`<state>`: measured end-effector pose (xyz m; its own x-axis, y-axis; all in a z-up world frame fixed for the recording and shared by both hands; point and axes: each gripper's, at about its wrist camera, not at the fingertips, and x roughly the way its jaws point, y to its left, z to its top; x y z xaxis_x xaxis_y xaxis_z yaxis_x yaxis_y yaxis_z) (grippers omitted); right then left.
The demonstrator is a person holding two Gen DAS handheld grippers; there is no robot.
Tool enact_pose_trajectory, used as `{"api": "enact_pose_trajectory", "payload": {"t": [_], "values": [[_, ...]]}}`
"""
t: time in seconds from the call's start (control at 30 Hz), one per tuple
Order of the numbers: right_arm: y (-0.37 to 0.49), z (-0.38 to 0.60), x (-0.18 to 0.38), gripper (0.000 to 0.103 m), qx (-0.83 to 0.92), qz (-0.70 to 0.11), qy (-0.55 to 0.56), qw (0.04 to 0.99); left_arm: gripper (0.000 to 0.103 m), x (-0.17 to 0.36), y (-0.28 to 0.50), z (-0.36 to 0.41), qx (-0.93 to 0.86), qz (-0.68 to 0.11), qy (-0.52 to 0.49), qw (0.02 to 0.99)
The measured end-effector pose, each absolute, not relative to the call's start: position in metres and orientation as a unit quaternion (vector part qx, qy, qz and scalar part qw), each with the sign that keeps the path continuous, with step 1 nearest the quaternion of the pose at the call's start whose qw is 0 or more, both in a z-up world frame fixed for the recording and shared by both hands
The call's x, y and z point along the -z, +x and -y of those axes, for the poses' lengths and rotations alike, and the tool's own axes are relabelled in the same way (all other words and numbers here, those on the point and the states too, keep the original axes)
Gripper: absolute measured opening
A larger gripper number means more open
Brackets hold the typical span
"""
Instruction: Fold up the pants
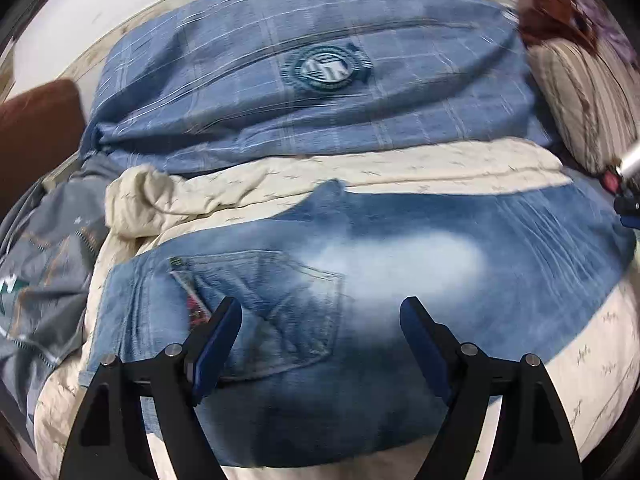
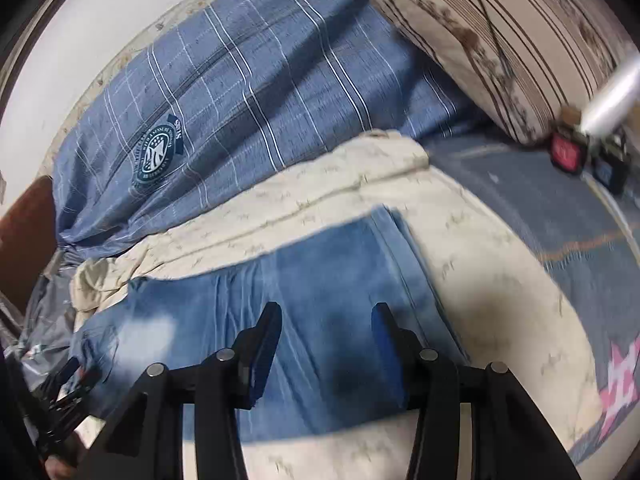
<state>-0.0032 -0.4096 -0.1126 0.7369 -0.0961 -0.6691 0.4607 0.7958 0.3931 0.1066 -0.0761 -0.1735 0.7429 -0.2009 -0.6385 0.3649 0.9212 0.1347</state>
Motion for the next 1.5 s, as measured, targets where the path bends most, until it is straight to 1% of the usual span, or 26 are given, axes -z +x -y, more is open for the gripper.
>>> {"api": "enact_pose_trajectory", "payload": {"t": [0.13, 0.2, 0.23, 0.3, 0.33, 0.53, 0.57, 0.6, 0.63, 0.77, 0.97, 1.13, 1.3, 1.5], "values": [[-0.007, 0.429, 0.137, 0.050, 0.149, -0.356, 0.341, 0.857, 0.082, 0.185, 0.106, 0.091, 0.180, -0.353, 0.146, 0.906], [-0.005, 0.440, 0.153, 0.046, 0.152, -0.375, 0.367, 0.837, 0.082, 0.193, 0.108, 0.096, 0.181, -0.368, 0.153, 0.899], [-0.006, 0.444, 0.159, 0.036, 0.159, -0.378, 0.376, 0.831, 0.082, 0.198, 0.111, 0.098, 0.176, -0.376, 0.161, 0.895], [-0.007, 0.445, 0.157, 0.036, 0.157, -0.372, 0.377, 0.833, 0.082, 0.206, 0.115, 0.100, 0.169, -0.392, 0.165, 0.889], [-0.010, 0.444, 0.154, 0.038, 0.151, -0.367, 0.381, 0.835, 0.082, 0.207, 0.116, 0.099, 0.170, -0.394, 0.160, 0.889], [-0.044, 0.468, 0.141, 0.038, 0.156, -0.280, 0.433, 0.843, 0.082, 0.192, 0.104, 0.094, 0.183, -0.359, 0.146, 0.903], [-0.048, 0.472, 0.141, 0.043, 0.156, -0.270, 0.437, 0.844, 0.082, 0.190, 0.104, 0.094, 0.186, -0.358, 0.139, 0.904], [-0.050, 0.474, 0.140, 0.050, 0.158, -0.267, 0.440, 0.843, 0.082, 0.189, 0.105, 0.093, 0.188, -0.359, 0.133, 0.904], [-0.053, 0.478, 0.142, 0.061, 0.165, -0.264, 0.448, 0.838, 0.082, 0.188, 0.106, 0.092, 0.190, -0.362, 0.123, 0.904], [-0.059, 0.487, 0.144, 0.061, 0.158, -0.257, 0.469, 0.830, 0.082, 0.184, 0.109, 0.092, 0.194, -0.364, 0.100, 0.905], [-0.055, 0.490, 0.148, 0.061, 0.153, -0.269, 0.476, 0.823, 0.082, 0.187, 0.108, 0.097, 0.204, -0.369, 0.099, 0.902], [-0.060, 0.488, 0.163, 0.061, 0.147, -0.291, 0.511, 0.796, 0.082, 0.184, 0.104, 0.096, 0.209, -0.360, 0.091, 0.905], [-0.070, 0.479, 0.166, 0.061, 0.154, -0.294, 0.513, 0.792, 0.082, 0.179, 0.109, 0.090, 0.217, -0.365, 0.060, 0.903], [-0.078, 0.479, 0.177, 0.060, 0.136, -0.277, 0.557, 0.771, 0.082, 0.170, 0.098, 0.095, 0.256, -0.346, 0.056, 0.901]]}}
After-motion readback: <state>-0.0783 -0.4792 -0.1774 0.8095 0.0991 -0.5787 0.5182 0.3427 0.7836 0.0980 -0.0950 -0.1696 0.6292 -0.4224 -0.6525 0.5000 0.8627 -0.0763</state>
